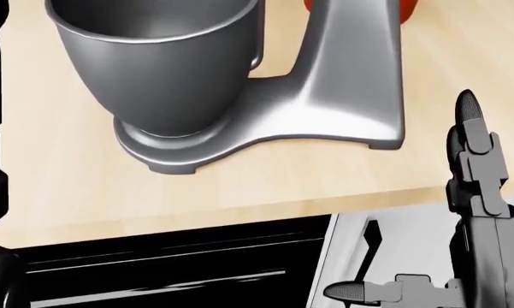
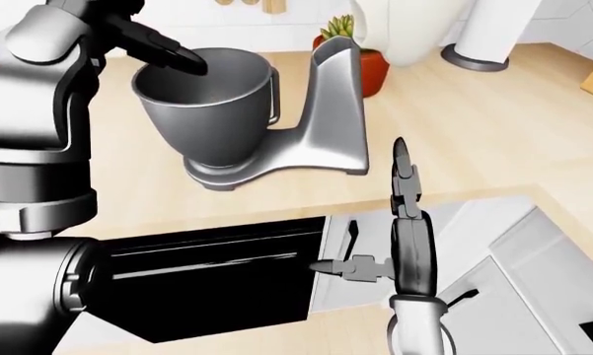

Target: Place the cake in the stand mixer bowl.

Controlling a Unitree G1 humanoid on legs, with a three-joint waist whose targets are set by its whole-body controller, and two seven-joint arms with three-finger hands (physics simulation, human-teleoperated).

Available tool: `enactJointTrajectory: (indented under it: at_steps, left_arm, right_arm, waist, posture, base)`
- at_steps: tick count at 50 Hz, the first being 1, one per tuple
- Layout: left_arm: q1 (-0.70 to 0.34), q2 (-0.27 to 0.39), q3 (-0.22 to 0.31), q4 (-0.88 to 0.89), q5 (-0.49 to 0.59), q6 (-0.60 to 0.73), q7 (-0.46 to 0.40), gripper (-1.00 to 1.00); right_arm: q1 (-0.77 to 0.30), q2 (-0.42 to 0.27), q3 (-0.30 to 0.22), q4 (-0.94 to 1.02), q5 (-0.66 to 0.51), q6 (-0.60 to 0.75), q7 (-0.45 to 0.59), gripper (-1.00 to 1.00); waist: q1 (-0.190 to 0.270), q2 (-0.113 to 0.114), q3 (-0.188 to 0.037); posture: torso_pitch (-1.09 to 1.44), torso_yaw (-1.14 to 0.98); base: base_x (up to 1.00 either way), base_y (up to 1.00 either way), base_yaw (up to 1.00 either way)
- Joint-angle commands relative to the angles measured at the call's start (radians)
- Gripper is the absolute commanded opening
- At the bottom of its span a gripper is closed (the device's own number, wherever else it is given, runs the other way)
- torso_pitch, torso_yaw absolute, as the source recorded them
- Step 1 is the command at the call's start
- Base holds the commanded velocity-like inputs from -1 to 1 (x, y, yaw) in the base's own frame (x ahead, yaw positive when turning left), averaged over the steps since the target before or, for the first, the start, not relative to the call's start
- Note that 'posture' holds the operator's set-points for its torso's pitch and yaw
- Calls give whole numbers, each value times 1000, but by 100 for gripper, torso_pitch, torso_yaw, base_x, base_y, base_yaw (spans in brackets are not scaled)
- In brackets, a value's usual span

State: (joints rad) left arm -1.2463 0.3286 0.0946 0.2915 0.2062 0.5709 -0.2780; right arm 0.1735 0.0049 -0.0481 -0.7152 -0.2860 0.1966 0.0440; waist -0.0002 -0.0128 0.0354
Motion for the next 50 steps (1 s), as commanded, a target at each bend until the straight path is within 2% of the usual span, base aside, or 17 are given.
enactJointTrajectory:
  at_steps: [1,15,50]
  left_arm:
    - [-41,15,11,-26,0,-27,9,100]
    - [-63,62,28,12,-18,-38,9,100]
    - [-9,186,80,29,-65,-51,10,100]
  right_arm:
    - [-11,-2,-2,-39,0,-29,-6,96]
    - [-12,-2,3,-56,-12,-12,-3,96]
    - [-23,-3,10,-58,-20,5,-2,95]
  waist:
    - [0,1,-23]
    - [-1,3,-22]
    - [-4,14,-23]
  posture:
    - [0,0]
    - [0,0]
    - [0,0]
  base:
    - [0,0,0]
    - [0,0,0]
    - [0,0,0]
